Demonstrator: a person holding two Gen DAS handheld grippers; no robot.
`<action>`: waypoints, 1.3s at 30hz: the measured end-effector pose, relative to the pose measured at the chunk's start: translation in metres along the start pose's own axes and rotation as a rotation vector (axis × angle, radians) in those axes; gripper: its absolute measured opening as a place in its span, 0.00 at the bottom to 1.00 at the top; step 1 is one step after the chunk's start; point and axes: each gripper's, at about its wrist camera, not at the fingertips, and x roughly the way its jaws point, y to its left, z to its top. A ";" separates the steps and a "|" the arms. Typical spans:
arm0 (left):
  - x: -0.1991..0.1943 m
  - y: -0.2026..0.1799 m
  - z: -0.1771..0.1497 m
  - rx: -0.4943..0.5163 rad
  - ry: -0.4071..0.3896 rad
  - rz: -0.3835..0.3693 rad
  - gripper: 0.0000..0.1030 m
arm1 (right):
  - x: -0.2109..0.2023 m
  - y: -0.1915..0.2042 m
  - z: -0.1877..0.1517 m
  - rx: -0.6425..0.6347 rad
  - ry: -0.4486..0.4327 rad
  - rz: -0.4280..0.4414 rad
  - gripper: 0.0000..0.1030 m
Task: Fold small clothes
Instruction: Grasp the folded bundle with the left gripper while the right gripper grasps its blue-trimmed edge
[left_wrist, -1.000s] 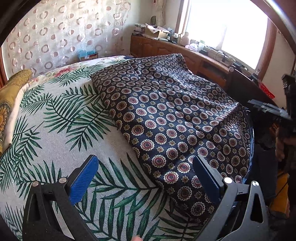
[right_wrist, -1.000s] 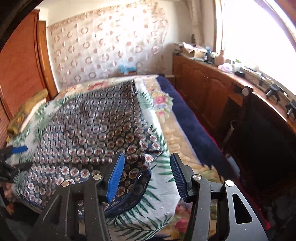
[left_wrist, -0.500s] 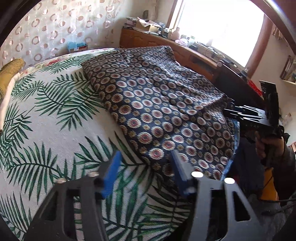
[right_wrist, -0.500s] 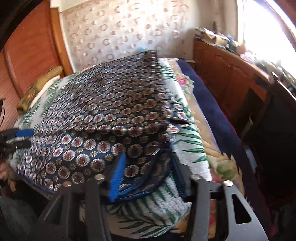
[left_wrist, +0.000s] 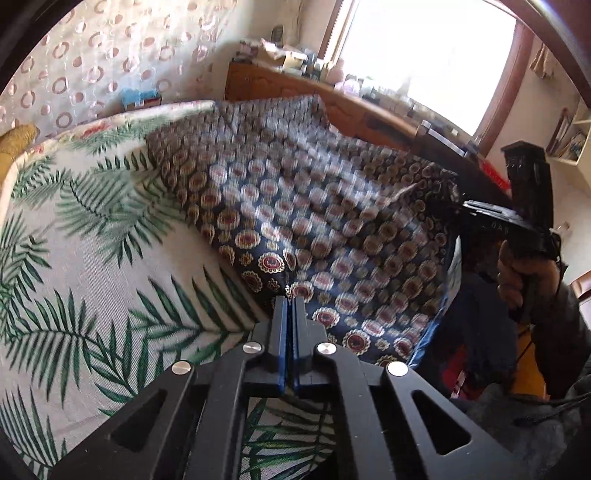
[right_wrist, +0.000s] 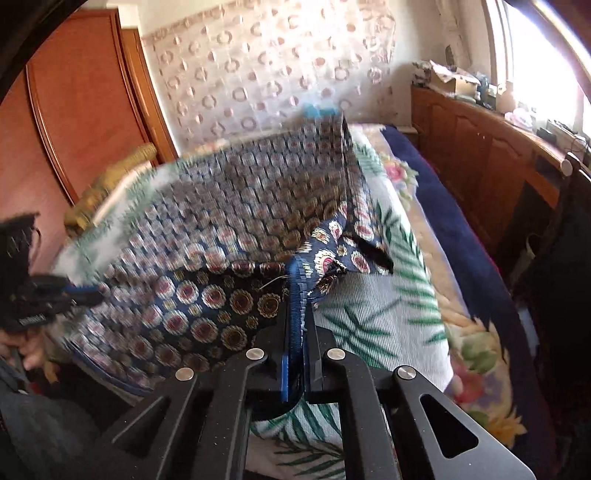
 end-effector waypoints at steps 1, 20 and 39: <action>-0.006 0.000 0.003 -0.003 -0.029 -0.004 0.03 | -0.003 0.000 0.003 0.006 -0.019 0.010 0.04; -0.020 0.067 0.119 -0.106 -0.259 0.111 0.02 | 0.032 -0.008 0.126 -0.010 -0.227 0.059 0.04; 0.040 0.108 0.152 -0.131 -0.158 0.168 0.02 | 0.078 0.003 0.165 -0.021 -0.133 0.017 0.04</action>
